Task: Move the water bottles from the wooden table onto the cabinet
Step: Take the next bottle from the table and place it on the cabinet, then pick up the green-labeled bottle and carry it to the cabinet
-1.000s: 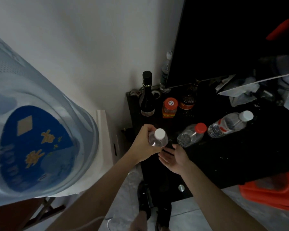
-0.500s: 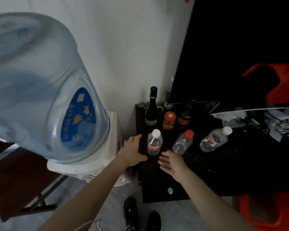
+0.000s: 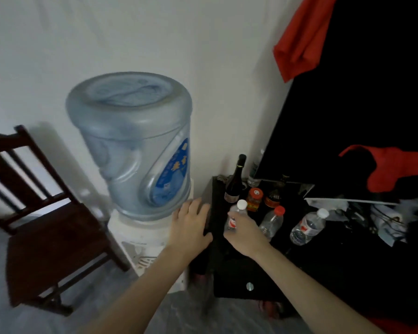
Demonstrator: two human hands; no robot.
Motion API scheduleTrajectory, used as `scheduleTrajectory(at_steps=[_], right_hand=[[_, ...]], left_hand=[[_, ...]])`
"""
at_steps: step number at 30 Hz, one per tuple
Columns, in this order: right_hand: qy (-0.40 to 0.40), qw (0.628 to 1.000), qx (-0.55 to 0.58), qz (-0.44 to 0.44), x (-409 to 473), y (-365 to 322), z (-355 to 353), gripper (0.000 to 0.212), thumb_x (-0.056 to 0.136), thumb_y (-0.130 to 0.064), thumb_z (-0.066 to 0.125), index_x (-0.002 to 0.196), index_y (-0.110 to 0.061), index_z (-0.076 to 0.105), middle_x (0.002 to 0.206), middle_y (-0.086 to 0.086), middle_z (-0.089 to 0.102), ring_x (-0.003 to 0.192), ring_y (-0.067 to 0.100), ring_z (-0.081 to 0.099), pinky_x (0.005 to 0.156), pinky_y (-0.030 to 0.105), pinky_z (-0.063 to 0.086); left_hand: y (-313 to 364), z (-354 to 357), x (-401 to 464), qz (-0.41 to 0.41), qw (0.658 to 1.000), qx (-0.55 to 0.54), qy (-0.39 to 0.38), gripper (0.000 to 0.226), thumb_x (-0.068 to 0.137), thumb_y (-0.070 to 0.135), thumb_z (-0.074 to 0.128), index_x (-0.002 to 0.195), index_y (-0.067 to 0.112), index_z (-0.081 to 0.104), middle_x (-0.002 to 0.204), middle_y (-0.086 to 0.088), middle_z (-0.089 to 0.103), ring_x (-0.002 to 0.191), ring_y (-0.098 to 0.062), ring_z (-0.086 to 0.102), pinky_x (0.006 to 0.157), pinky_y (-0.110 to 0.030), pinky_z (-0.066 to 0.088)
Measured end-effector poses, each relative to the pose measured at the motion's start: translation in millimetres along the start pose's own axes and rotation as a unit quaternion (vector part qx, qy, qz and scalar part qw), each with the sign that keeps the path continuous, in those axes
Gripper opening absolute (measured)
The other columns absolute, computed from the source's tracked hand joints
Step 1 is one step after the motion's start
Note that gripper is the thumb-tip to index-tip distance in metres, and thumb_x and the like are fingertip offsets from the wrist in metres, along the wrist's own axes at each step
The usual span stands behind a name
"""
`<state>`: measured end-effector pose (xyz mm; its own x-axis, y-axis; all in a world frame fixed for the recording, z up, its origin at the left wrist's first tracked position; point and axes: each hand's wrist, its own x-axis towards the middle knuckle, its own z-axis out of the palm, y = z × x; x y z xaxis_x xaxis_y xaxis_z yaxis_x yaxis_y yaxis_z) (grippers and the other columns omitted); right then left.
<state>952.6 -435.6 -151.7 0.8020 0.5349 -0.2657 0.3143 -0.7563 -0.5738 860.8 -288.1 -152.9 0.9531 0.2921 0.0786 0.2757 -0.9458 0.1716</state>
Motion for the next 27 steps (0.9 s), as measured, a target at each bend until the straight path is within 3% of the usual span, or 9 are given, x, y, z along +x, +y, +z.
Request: scheduleTrajectory(at_steps=[2, 6, 9, 16, 20, 23, 27], right_hand=[[0.000, 0.998, -0.055, -0.032, -15, -31, 14, 0.064, 0.088, -0.029, 0.063, 0.147, -0.018, 0.039, 0.143, 0.009, 0.045, 0.129, 0.025, 0.049, 0.101, 0.039, 0.047], [-0.012, 0.990, -0.100, -0.102, -51, -97, 57, 0.055, 0.085, -0.032, 0.064, 0.136, -0.019, 0.046, 0.135, 0.008, 0.050, 0.123, 0.028, 0.053, 0.096, 0.040, 0.049], [-0.031, 0.979, -0.120, -0.162, -79, -146, 99, 0.062, 0.086, -0.032, 0.064, 0.143, -0.020, 0.040, 0.143, 0.004, 0.044, 0.129, 0.025, 0.048, 0.101, 0.039, 0.045], [-0.111, 0.916, -0.159, -0.352, -147, -268, 201, 0.065, 0.088, -0.029, 0.059, 0.148, -0.020, 0.034, 0.151, 0.004, 0.036, 0.134, 0.024, 0.042, 0.105, 0.042, 0.044], [-0.151, 0.852, -0.200, -0.459, -189, -336, 252, 0.067, 0.090, -0.033, 0.056, 0.151, -0.020, 0.030, 0.159, 0.007, 0.024, 0.141, 0.028, 0.032, 0.107, 0.045, 0.040], [-0.168, 0.791, -0.227, -0.542, -224, -381, 285, 0.069, 0.089, -0.035, 0.057, 0.151, -0.021, 0.029, 0.160, 0.009, 0.022, 0.141, 0.029, 0.031, 0.104, 0.044, 0.040], [-0.208, 0.710, -0.238, -0.629, -276, -429, 325, 0.074, 0.089, -0.040, 0.056, 0.154, -0.022, 0.024, 0.164, 0.008, 0.014, 0.147, 0.028, 0.023, 0.114, 0.043, 0.030]], left_hand=[[-22, -14, -31, -0.025, 0.999, 0.015, 0.023, 0.071, 0.083, 0.048, 0.063, 0.147, 0.027, 0.040, 0.158, 0.001, 0.035, 0.145, -0.024, 0.034, 0.114, -0.040, 0.031], [-74, -39, -104, -0.093, 0.995, 0.027, 0.024, 0.071, 0.088, 0.046, 0.060, 0.151, 0.026, 0.034, 0.165, -0.001, 0.024, 0.152, -0.025, 0.024, 0.118, -0.042, 0.024], [-113, -59, -165, -0.154, 0.987, 0.032, 0.042, 0.067, 0.089, 0.042, 0.060, 0.149, 0.024, 0.038, 0.165, -0.003, 0.025, 0.152, -0.027, 0.023, 0.120, -0.045, 0.024], [-197, -104, -319, -0.350, 0.933, 0.047, 0.073, 0.072, 0.091, 0.042, 0.058, 0.155, 0.026, 0.030, 0.168, -0.006, 0.020, 0.155, -0.028, 0.018, 0.123, -0.049, 0.020], [-225, -127, -407, -0.467, 0.875, 0.063, 0.110, 0.072, 0.090, 0.040, 0.062, 0.154, 0.027, 0.031, 0.167, -0.006, 0.021, 0.154, -0.028, 0.019, 0.123, -0.050, 0.023], [-235, -135, -473, -0.559, 0.819, 0.071, 0.110, 0.080, 0.093, 0.045, 0.062, 0.158, 0.029, 0.019, 0.171, -0.006, 0.006, 0.157, -0.031, 0.006, 0.126, -0.053, 0.012], [-234, -139, -553, -0.671, 0.730, 0.072, 0.108, 0.088, 0.096, 0.052, 0.056, 0.162, 0.031, 0.001, 0.171, -0.004, -0.016, 0.157, -0.030, -0.013, 0.124, -0.053, -0.004]])
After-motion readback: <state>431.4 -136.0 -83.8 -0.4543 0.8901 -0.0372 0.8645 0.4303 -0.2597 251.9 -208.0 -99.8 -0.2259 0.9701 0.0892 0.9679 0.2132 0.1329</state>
